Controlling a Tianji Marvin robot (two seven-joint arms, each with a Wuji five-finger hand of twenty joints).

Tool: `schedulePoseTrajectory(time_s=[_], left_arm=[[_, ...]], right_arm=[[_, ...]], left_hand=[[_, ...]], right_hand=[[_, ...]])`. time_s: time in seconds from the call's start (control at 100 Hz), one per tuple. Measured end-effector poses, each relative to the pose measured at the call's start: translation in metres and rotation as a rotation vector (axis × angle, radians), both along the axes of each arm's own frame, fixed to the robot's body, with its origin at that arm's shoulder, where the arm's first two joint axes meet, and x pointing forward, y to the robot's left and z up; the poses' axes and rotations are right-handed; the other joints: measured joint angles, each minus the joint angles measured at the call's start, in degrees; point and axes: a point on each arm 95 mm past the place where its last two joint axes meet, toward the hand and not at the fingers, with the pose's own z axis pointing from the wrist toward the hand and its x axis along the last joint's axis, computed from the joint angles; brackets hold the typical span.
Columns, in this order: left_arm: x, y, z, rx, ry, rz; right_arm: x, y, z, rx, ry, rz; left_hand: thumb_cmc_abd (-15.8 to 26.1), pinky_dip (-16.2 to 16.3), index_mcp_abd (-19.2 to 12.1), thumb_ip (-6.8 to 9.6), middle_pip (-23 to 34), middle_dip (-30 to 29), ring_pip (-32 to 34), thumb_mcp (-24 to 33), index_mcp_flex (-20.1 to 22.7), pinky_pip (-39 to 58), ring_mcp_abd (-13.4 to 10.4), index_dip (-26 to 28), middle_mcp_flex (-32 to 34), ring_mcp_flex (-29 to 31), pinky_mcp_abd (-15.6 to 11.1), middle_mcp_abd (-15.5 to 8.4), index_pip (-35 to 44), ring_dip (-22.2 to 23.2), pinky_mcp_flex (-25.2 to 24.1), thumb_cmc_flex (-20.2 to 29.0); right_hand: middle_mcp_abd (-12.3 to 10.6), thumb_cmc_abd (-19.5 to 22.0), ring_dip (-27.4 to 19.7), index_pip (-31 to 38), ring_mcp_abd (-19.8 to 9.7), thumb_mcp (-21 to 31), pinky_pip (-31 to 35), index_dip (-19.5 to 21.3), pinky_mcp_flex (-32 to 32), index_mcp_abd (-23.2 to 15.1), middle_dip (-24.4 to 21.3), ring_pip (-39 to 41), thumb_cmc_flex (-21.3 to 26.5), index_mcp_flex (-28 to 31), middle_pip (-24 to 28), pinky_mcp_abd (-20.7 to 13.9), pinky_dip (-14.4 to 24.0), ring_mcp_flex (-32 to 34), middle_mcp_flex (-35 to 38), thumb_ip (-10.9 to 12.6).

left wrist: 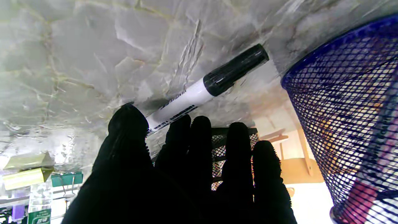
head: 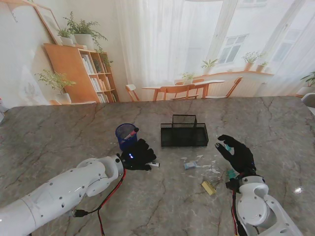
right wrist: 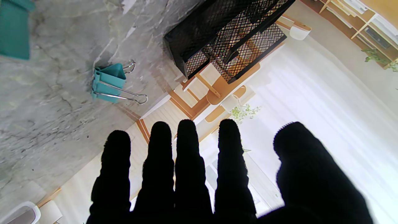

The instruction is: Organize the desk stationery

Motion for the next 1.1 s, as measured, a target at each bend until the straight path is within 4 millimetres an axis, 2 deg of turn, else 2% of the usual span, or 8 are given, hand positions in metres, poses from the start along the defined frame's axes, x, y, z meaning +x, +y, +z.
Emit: schedulePoseTrajectory(time_s=[0.17, 0.27, 0.36, 0.64, 0.8, 1.02, 1.06, 1.1], left_arm=[[0.004, -0.004, -0.002, -0.016, 0.009, 0.000], [0.004, -0.006, -0.003, -0.020, 0.005, -0.014], [0.005, -0.008, -0.004, -0.022, 0.007, -0.017], [0.007, -0.009, -0.004, -0.023, 0.011, -0.025], [0.008, -0.011, -0.006, -0.034, 0.017, -0.024], [0.010, -0.012, -0.006, -0.057, 0.033, -0.021], [0.010, -0.011, -0.006, -0.065, 0.039, -0.022], [0.010, -0.011, -0.006, -0.075, 0.046, -0.023]], right_arm=[[0.000, 0.001, 0.001, 0.001, 0.000, -0.002], [0.000, 0.001, 0.001, 0.002, -0.001, -0.003], [0.000, 0.001, 0.001, 0.003, -0.001, -0.005], [-0.001, 0.001, 0.003, 0.021, -0.008, -0.014], [-0.001, 0.002, 0.005, 0.032, -0.014, -0.024], [-0.003, 0.002, 0.007, 0.039, -0.024, -0.035], [-0.003, 0.002, 0.007, 0.039, -0.025, -0.037], [-0.003, 0.002, 0.007, 0.039, -0.026, -0.038]], left_hand=[[-0.9, 0.0, -0.3, -0.54, 3.0, 1.4, 3.0, 0.6, 0.0, 2.6, 0.0, 5.7, 0.6, 0.1, 0.0, -0.2, 7.3, 1.5, 0.0, 3.1], [-0.8, 0.0, -1.1, -0.54, 6.2, 3.0, 5.5, 0.7, 0.0, 6.1, 0.0, 4.9, 1.9, 0.1, 0.0, -0.5, 14.3, 3.4, 0.0, 6.2], [-0.8, 0.0, -1.3, -0.52, 7.1, 7.6, 6.7, 0.8, 0.0, 8.1, 0.0, 2.9, 3.4, 0.9, 0.0, -0.8, 18.3, 4.2, -0.1, 7.1], [-0.7, 0.0, -1.2, -0.52, 7.2, 9.0, 7.0, 1.1, 0.0, 9.0, 0.0, 2.2, 3.7, 0.9, 0.0, -0.8, 20.0, 4.2, -0.1, 7.1], [-0.7, 2.2, -1.1, -0.62, 7.2, 11.1, 9.6, 1.2, 0.6, 14.2, 0.0, 0.9, 7.4, 4.5, 0.1, -0.8, 22.6, 5.0, -0.1, 7.1], [-1.3, 2.2, -1.0, -0.62, 7.8, 11.7, 10.4, 0.9, 1.1, 16.1, -0.7, -2.1, 10.8, 8.1, -0.2, -0.8, 25.4, 5.1, 2.1, 7.1], [-2.3, 2.2, -1.0, -0.49, 7.8, 12.0, 10.3, 2.2, 1.3, 16.1, -1.2, -2.7, 11.6, 8.9, -0.6, -0.8, 25.4, 5.0, 3.1, 6.9], [-4.6, 2.2, -1.0, -0.49, 7.6, 12.8, 10.2, 7.0, 1.7, 16.1, -1.6, -3.7, 12.5, 9.9, -0.8, -0.8, 25.3, 4.7, 4.1, 4.7]], right_hand=[[0.0, 0.0, 0.0, 0.0, 0.0, 0.0, 0.0, 0.0, 0.0, 0.0, 0.0, 0.0, 0.0, 0.0, 0.0, 0.0, 0.0, 0.0, 0.0, 0.0], [0.0, 0.0, 0.0, 0.0, 0.0, 0.0, 0.0, 0.0, 0.0, 0.0, 0.0, 0.0, 0.0, 0.0, 0.0, 0.0, 0.0, 0.0, 0.0, 0.0], [0.0, 0.0, 0.0, 0.0, 0.0, 0.0, 0.0, 0.0, 0.0, 0.0, 0.0, 0.0, 0.0, 0.0, 0.0, 0.0, 0.0, 0.0, 0.0, 0.0], [0.0, 0.6, 0.0, 0.0, 0.0, 0.0, 0.0, 0.0, 0.0, 0.0, 0.0, 0.0, 0.0, 0.0, 0.0, 0.0, 0.0, 0.0, 0.0, 0.0], [0.0, 0.6, 0.1, 0.0, 0.0, 0.0, 0.0, 0.0, 0.0, 0.0, 0.0, 0.0, 0.0, 0.0, 0.0, 0.0, 0.0, 0.0, 0.0, 0.0], [0.0, 0.7, 0.1, 0.0, 0.0, 0.0, 0.0, 0.0, 0.0, 0.0, 0.0, 0.0, 0.0, 0.0, 0.0, 0.0, 0.0, 0.0, 0.0, 0.0], [0.0, 0.7, 0.1, 0.0, 0.0, 0.0, 0.0, 0.0, 0.0, 0.0, 0.0, 0.0, 0.0, 0.0, 0.0, 0.0, 0.0, 0.0, 0.0, 0.0], [0.0, 0.7, 0.1, 0.0, 0.0, 0.0, 0.0, 0.0, 0.0, 0.0, 0.0, 0.0, 0.0, 0.0, 0.0, 0.0, 0.0, 0.0, 0.0, 0.0]])
